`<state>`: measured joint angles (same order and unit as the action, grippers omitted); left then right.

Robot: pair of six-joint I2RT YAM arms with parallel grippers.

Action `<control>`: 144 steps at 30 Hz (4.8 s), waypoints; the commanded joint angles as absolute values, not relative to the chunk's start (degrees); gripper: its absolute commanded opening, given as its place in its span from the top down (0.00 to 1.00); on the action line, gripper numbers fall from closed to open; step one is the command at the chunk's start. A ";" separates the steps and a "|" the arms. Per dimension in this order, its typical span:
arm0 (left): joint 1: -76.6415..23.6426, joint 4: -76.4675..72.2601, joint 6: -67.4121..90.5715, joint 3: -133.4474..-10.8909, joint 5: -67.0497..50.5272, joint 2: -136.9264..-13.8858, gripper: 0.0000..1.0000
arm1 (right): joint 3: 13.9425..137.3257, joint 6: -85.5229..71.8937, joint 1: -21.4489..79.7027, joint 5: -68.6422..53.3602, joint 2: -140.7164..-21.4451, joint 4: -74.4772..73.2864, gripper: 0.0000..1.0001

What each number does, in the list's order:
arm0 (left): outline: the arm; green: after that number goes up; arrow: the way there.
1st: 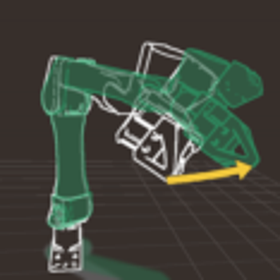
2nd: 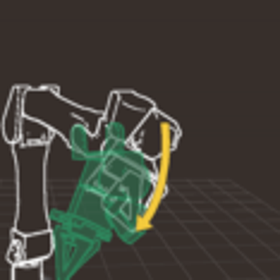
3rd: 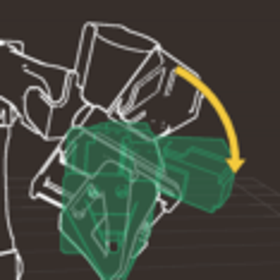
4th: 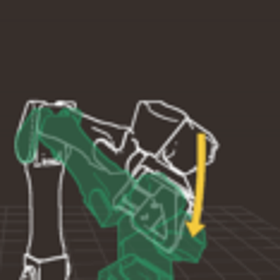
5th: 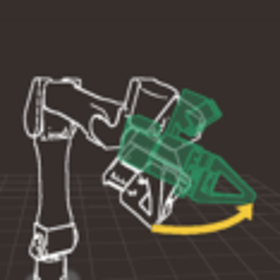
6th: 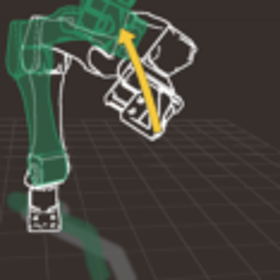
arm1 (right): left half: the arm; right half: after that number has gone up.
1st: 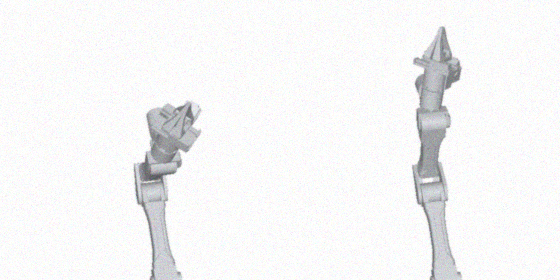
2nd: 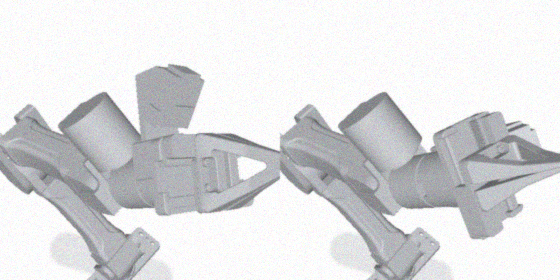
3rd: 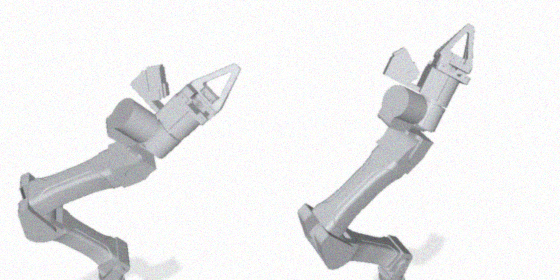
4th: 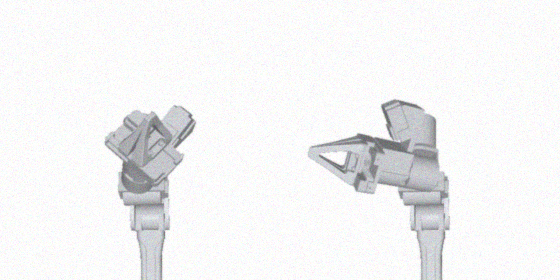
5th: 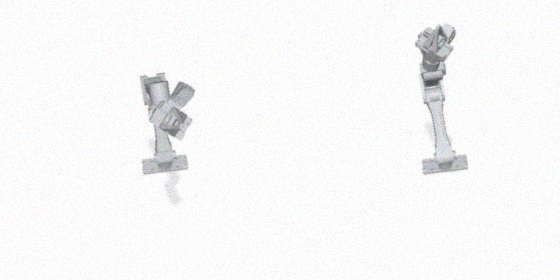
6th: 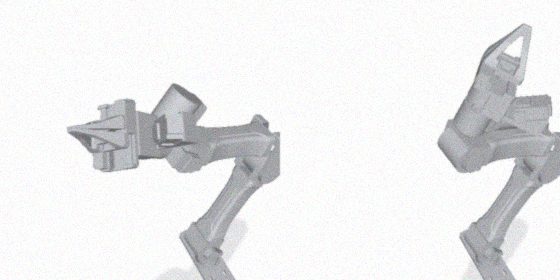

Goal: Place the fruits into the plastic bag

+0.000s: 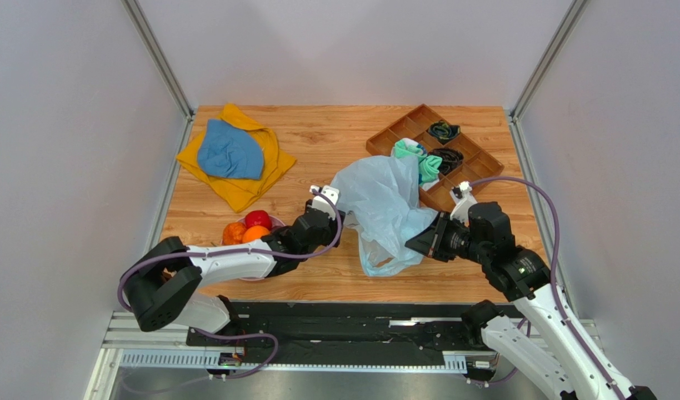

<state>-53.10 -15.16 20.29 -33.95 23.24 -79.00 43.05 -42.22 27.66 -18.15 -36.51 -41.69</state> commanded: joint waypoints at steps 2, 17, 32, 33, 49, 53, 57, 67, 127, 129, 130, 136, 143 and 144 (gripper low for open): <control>-52.91 -20.93 17.14 -37.35 22.24 -82.35 0.62 | 44.38 -42.71 27.33 -19.16 -35.42 -39.81 1.00; -49.83 15.79 13.70 -47.19 11.68 -52.39 1.00 | 52.63 -32.35 26.54 -1.41 -48.58 -42.90 0.99; -39.66 43.94 13.45 -66.70 -7.98 -55.37 1.00 | 66.36 -27.16 26.63 -0.88 -58.28 -39.90 0.14; -35.55 43.68 13.36 -66.62 -12.61 -55.81 1.00 | 65.31 -27.16 26.46 -0.44 -56.88 -39.99 0.13; -19.70 38.31 7.65 -72.33 -28.64 -67.67 1.00 | 59.15 -31.90 58.95 12.64 -53.16 -29.36 0.16; -16.44 36.39 8.70 -69.70 -29.71 -67.24 1.00 | 60.73 -32.08 66.17 16.78 -61.24 -22.44 0.15; -14.15 36.91 8.61 -68.12 -27.25 -66.19 1.00 | 63.18 -34.27 68.03 15.30 -72.20 -16.27 0.14; -12.22 38.76 6.59 -66.53 -17.06 -64.60 1.00 | 79.60 -32.97 69.08 11.34 -94.81 -11.86 0.14; -3.34 39.64 7.47 -65.48 -15.73 -68.11 1.00 | 95.36 -32.70 68.38 9.23 -121.47 -11.69 0.42; -3.34 39.64 7.47 -65.48 -15.82 -68.20 1.00 | 93.97 -32.70 68.38 8.79 -120.50 -10.47 0.51; -3.34 39.64 7.47 -65.48 -15.82 -68.12 1.00 | 93.17 -32.70 68.38 8.62 -119.19 -9.85 0.54; -3.34 39.64 7.47 -65.48 -16.00 -68.03 1.00 | 85.28 -32.61 68.64 6.07 -110.24 -4.84 0.65; -3.34 39.46 7.64 -65.57 -17.66 -67.68 1.00 | 76.03 -33.92 68.82 7.55 -99.78 -3.08 0.67; -3.34 39.38 7.65 -65.57 -18.62 -67.50 1.00 | 75.24 -34.19 68.82 8.08 -98.71 -3.34 0.67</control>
